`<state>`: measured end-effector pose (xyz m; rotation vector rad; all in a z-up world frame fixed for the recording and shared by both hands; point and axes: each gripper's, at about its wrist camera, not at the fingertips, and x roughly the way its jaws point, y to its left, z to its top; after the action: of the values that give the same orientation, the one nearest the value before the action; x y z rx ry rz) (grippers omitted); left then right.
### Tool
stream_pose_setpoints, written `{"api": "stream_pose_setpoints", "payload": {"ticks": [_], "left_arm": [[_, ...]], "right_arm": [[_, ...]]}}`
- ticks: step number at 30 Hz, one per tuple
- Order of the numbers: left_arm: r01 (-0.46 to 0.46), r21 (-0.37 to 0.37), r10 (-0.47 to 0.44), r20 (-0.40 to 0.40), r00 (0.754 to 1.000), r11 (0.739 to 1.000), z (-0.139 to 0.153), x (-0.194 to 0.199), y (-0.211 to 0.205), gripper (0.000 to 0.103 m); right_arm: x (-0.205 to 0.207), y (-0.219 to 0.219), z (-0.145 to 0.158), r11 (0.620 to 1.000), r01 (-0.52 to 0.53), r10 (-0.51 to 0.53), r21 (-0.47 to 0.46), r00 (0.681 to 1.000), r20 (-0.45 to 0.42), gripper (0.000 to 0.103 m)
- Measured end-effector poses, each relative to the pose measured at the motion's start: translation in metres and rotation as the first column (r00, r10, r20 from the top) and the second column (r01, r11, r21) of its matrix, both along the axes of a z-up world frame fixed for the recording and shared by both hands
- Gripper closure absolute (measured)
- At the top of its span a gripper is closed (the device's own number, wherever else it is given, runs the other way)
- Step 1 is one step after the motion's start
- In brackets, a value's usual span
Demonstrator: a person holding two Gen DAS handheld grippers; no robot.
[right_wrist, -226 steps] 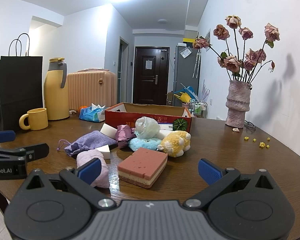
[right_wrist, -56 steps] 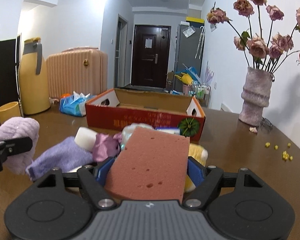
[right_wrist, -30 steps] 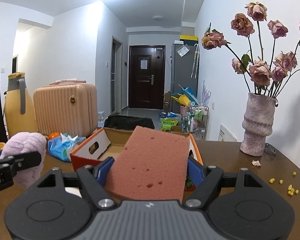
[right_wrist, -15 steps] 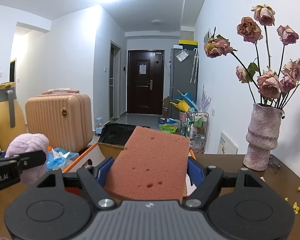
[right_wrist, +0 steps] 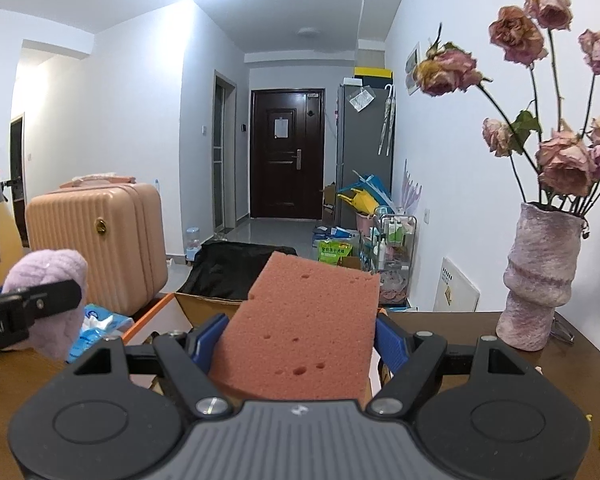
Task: Organize soft objects
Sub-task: 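Carry the lilac sock and pink sponge together over the cardboard box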
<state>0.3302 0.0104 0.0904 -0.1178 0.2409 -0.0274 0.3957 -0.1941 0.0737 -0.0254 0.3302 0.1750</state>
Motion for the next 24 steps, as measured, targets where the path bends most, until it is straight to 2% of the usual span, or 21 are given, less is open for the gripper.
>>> {"api": "stream_pose_setpoints", "payload": {"ticks": [14, 24], "left_arm": [[0.003, 0.018, -0.002, -0.044, 0.999, 1.000, -0.013, 0.054, -0.001, 0.081], [-0.011, 0.026, 0.013, -0.076, 0.997, 1.000, -0.023, 0.080, 0.003, 0.081]], "right_arm": [[0.054, 0.013, -0.018, 0.997, -0.011, 0.006, -0.072, 0.998, -0.069, 0.026], [0.074, 0.018, -0.031, 0.995, -0.022, 0.012, -0.094, 0.995, -0.103, 0.026]]}}
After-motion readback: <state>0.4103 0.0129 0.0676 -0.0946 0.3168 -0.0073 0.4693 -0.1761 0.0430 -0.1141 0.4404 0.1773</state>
